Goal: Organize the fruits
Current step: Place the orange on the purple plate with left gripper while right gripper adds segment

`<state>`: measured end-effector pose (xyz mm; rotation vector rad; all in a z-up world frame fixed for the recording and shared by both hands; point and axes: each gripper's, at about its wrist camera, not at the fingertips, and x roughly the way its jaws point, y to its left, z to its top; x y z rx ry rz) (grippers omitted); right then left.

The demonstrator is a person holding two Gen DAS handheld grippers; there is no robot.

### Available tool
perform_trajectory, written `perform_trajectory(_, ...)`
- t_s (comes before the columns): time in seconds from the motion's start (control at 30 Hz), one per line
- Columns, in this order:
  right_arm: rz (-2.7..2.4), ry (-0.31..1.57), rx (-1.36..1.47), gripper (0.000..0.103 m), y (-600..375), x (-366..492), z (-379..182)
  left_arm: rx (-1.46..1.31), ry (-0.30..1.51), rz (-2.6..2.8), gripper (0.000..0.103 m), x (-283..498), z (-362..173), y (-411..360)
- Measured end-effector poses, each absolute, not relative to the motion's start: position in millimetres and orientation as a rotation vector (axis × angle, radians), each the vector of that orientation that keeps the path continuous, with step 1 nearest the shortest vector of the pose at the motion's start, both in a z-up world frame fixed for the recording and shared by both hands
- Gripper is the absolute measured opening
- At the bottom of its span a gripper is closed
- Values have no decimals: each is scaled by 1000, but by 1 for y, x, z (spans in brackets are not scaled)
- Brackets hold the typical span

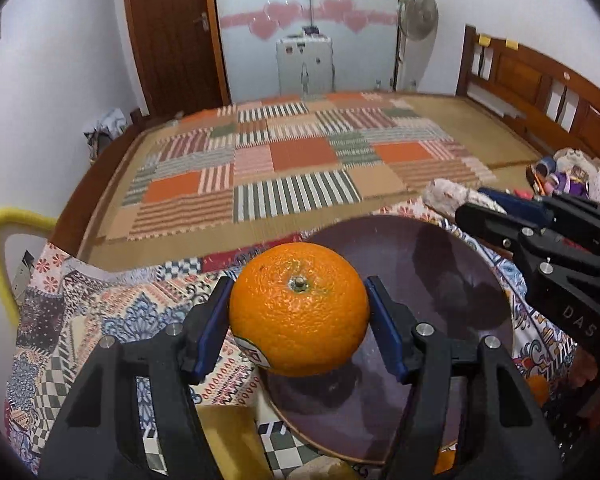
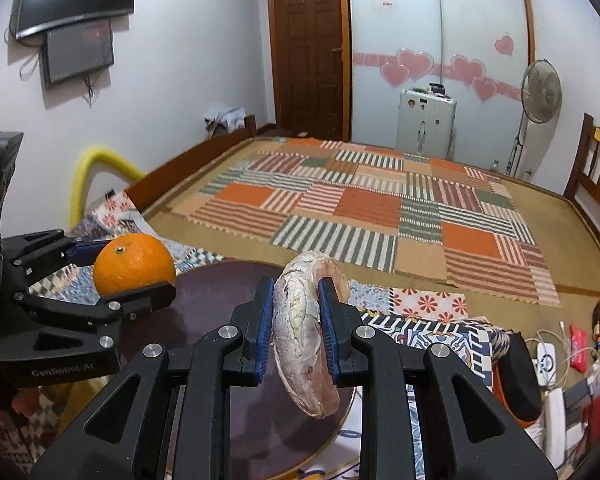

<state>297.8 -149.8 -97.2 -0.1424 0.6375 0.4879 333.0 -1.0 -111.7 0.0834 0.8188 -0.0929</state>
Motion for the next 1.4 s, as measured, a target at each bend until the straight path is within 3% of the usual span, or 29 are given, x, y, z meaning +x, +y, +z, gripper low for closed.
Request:
perform_trajectory(0.9, 552, 728, -184, 21, -139, 306, -105, 41, 986, -130, 66, 363, -139, -5)
perform_trajectory(1.07, 540, 675, -187, 28, -144, 293, -94, 47, 926, -126, 76, 356, -123, -6)
perform_trajectory(1.4, 528, 539, -156, 49, -151, 256, -61, 104, 758, -65, 77, 300, -78, -7)
